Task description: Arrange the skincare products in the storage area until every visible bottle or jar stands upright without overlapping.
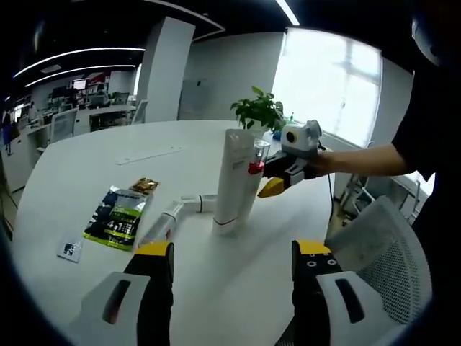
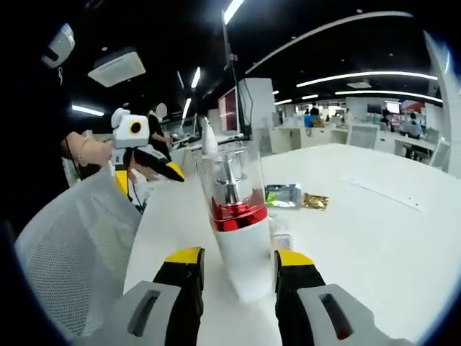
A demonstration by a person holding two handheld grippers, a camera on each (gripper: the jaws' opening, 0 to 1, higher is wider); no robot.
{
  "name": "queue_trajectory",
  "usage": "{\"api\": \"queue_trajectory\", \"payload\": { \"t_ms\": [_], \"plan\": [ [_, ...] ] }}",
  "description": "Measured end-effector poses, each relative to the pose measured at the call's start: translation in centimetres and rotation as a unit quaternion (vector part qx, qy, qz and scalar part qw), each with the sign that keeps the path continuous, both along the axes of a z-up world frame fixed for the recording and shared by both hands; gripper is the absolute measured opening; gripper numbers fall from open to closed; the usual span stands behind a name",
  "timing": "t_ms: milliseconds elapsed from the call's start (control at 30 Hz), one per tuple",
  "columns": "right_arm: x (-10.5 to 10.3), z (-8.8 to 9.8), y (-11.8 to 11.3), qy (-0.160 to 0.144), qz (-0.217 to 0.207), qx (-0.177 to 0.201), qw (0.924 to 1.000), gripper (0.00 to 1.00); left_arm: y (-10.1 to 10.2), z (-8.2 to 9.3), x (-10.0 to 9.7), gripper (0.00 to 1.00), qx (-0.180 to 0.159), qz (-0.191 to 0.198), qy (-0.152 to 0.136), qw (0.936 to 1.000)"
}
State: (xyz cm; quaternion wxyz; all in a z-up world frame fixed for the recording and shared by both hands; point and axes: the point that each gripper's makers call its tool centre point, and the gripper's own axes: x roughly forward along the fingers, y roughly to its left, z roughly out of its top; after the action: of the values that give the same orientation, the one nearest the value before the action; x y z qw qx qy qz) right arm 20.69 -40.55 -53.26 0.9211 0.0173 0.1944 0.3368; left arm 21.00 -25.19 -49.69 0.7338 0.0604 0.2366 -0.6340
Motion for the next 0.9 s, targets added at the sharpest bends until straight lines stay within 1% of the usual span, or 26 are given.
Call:
{"api": "queue_trajectory", "payload": {
  "t_ms": [167,267,300,333,500,600,700,900],
  "plan": [
    [-0.8,0.6,0.2,0.006,-0.017,0.002,0.9998,0.35,0.4,0.1,-0.4,0.61,-0.002,0.004,0.001,1.0000],
    [-1.2,0.5,-0.3,0.011,-0.040,-0.006,0.9991,0.38,0.8,0.3,-0.5,0.61,-0.001,0.008,0.001,1.0000],
    [-1.3,0.5,-0.3,0.011,-0.042,-0.005,0.9990,0.40,1.0,0.3,-0.6,0.61,-0.001,0.009,0.001,1.0000],
    [-1.5,0.7,-0.5,0.013,-0.055,0.002,0.9984,0.40,1.0,0.4,-0.7,0.61,0.000,0.010,0.001,0.9999],
    [-2.1,1.1,-0.7,0.013,-0.069,0.004,0.9975,0.47,1.8,0.4,-0.1,0.62,0.002,0.020,0.000,0.9998],
    [-2.4,1.4,-0.6,0.014,-0.079,0.011,0.9967,0.50,2.1,0.5,-0.1,0.63,0.001,0.024,-0.001,0.9997],
    [-2.7,1.4,-0.5,0.017,-0.087,0.005,0.9961,0.52,2.5,0.4,0.1,0.64,0.004,0.025,-0.001,0.9997],
    [-3.3,1.4,-0.4,0.022,-0.099,0.005,0.9948,0.57,3.1,0.4,0.0,0.66,0.004,0.024,-0.002,0.9997]
  ]
}}
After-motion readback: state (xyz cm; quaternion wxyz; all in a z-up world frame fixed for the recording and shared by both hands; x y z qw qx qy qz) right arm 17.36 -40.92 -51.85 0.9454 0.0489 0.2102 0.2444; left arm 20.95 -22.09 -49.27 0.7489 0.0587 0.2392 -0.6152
